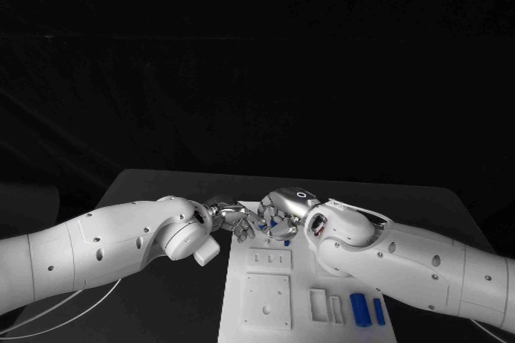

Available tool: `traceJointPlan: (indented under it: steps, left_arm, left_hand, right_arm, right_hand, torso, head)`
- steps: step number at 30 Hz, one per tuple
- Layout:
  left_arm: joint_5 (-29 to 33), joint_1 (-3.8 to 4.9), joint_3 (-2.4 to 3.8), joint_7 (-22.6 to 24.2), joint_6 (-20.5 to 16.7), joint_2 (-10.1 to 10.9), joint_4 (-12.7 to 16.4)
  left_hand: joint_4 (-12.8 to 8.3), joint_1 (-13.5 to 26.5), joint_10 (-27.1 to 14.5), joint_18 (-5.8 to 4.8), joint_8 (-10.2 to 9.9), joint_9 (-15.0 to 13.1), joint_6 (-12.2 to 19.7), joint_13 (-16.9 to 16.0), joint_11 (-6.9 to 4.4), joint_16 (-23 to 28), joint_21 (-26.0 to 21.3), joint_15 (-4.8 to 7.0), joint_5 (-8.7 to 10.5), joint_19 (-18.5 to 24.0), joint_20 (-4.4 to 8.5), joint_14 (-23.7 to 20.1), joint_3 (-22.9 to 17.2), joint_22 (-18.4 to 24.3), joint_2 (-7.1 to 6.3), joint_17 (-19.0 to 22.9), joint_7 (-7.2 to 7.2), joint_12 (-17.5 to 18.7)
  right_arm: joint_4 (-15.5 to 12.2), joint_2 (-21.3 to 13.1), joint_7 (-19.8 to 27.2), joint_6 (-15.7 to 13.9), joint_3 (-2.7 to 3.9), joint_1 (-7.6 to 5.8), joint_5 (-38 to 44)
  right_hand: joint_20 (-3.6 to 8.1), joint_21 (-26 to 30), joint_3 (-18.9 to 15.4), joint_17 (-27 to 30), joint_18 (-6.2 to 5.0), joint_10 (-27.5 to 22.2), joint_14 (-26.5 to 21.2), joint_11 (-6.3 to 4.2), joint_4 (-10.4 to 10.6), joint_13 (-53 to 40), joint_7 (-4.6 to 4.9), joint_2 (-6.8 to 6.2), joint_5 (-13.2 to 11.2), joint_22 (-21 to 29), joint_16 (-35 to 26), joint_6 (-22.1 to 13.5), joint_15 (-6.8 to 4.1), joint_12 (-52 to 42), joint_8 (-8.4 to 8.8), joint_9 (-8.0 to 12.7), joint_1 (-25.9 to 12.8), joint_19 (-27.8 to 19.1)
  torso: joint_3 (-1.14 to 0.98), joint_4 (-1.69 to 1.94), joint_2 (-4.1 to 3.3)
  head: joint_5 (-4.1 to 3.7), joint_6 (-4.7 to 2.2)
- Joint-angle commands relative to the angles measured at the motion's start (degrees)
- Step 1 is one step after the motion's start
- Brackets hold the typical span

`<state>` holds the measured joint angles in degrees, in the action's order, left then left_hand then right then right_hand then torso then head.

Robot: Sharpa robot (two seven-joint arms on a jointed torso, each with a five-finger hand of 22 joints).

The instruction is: Assemble the parts on the task board

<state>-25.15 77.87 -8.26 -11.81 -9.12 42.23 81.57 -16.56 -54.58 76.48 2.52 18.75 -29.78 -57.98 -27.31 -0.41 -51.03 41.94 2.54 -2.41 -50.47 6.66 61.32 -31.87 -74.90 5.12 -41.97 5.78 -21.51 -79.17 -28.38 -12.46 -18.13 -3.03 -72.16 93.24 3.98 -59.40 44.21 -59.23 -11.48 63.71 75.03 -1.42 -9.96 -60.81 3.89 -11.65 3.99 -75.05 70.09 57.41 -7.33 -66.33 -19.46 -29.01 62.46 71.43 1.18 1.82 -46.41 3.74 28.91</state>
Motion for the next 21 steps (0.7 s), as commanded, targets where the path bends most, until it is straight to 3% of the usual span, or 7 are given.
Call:
traceJointPlan:
  steps: [1,5,6,11,17,18,21]
  left_arm:
    - [-0.58,0.04,0.06,0.10,0.56,-0.14,-0.17]
    - [-0.58,0.03,0.06,0.19,0.77,-0.04,-0.06]
    - [-0.58,0.03,0.06,0.19,0.84,0.00,-0.05]
    - [-0.37,0.03,0.06,0.27,0.69,-0.05,-0.07]
    - [0.16,0.02,0.06,0.23,0.79,0.04,0.10]
    - [0.20,0.02,0.06,0.21,0.78,0.05,0.12]
    - [0.31,0.02,0.06,0.16,0.75,0.03,0.17]
  left_hand:
    - [0.01,-0.49,-0.23,0.14,0.14,-0.58,-0.40,-0.17,0.16,-0.33,0.49,0.04,-0.41,0.46,1.44,-0.29,-1.66,-0.31,0.44,0.14,-0.27,0.28]
    - [-0.16,0.04,-0.14,0.05,0.15,-0.95,-0.72,-0.48,0.09,-0.56,0.83,0.09,-1.66,0.69,1.52,-0.25,-3.75,-0.36,0.20,0.34,-0.37,0.34]
    - [-0.18,0.62,-0.08,0.01,0.15,-1.16,-0.83,-0.65,0.08,-0.71,1.03,0.12,-4.05,0.76,1.55,-0.24,-4.51,-0.39,-0.18,0.41,-0.38,0.36]
    - [-0.27,2.00,-0.13,0.00,-0.03,-1.79,-0.76,-1.16,0.11,-1.06,1.68,0.13,-8.60,1.04,1.61,-0.43,-6.04,-0.45,-1.05,0.68,-0.35,0.54]
    - [-0.09,3.74,-0.56,-0.09,-0.59,-1.85,-0.04,-1.26,0.35,-0.93,1.78,-0.03,-9.10,1.30,1.49,-0.76,-6.02,-0.27,-1.74,1.02,-0.05,0.97]
    - [0.01,4.45,-0.67,-0.11,-0.77,-1.83,0.15,-1.25,0.43,-0.86,1.78,-0.09,-8.98,1.35,1.44,-0.83,-5.86,-0.19,-2.24,1.14,0.04,1.12]
    - [0.88,6.74,-0.85,0.01,-1.35,-1.70,0.68,-1.25,0.58,-0.64,1.78,-0.18,-6.01,1.34,1.38,-0.95,-5.33,0.11,-4.97,1.53,0.27,1.56]
  right_arm:
    - [-0.38,-0.02,0.20,0.75,-0.01,0.07,0.41]
    - [-0.34,-0.11,0.06,0.71,-0.02,0.08,0.41]
    - [-0.29,-0.05,0.04,0.69,-0.02,0.08,0.41]
    - [-0.32,0.14,-0.07,0.69,-0.02,0.11,0.42]
    - [-0.30,0.08,-0.10,0.78,-0.02,0.12,0.42]
    - [-0.30,0.08,-0.13,0.81,-0.02,0.12,0.42]
    - [-0.27,0.13,-0.20,0.86,-0.02,0.12,0.42]
  right_hand:
    - [0.17,0.39,0.04,-0.05,-3.52,0.44,0.21,0.14,0.34,0.08,1.22,-0.39,-0.18,-0.24,-0.28,1.53,-0.08,0.38,-0.13,-0.12,-0.17,0.37]
    - [0.17,0.40,0.05,-0.05,-3.52,0.45,0.22,0.13,0.36,0.08,1.22,-0.38,-0.16,-0.24,-0.28,1.53,-0.08,0.38,-0.13,-0.13,-0.17,0.37]
    - [0.17,0.40,0.06,-0.05,-3.52,0.45,0.22,0.13,0.37,0.08,1.22,-0.37,-0.14,-0.24,-0.29,1.53,-0.08,0.38,-0.13,-0.13,-0.17,0.37]
    - [0.16,0.41,0.09,-0.05,-3.52,0.45,0.23,0.13,0.44,0.07,1.21,-0.33,0.01,-0.25,-0.29,1.55,-0.09,0.38,-0.12,-0.16,-0.17,0.38]
    - [0.16,0.41,0.11,-0.06,-3.52,0.46,0.24,0.12,0.48,0.06,1.20,-0.33,0.17,-0.26,-0.30,1.59,-0.10,0.38,-0.13,-0.19,-0.16,0.39]
    - [0.16,0.41,0.11,-0.06,-3.52,0.46,0.24,0.12,0.48,0.06,1.20,-0.33,0.18,-0.26,-0.30,1.59,-0.10,0.38,-0.13,-0.19,-0.16,0.39]
    - [0.16,0.41,0.11,-0.06,-3.52,0.46,0.24,0.11,0.49,0.06,1.20,-0.33,0.21,-0.26,-0.30,1.60,-0.10,0.37,-0.13,-0.20,-0.16,0.40]
  torso:
    - [0.05,-0.01,-0.02]
    - [0.05,-0.03,-0.01]
    - [0.05,-0.01,0.00]
    - [0.05,0.03,-0.01]
    - [0.04,0.05,0.01]
    - [0.07,0.02,-0.01]
    - [0.05,-0.03,-0.02]
  head:
    - [0.04,0.05]
    - [0.15,0.09]
    - [0.11,0.11]
    - [0.05,0.09]
    - [0.07,0.07]
    - [0.08,0.07]
    - [0.09,0.08]
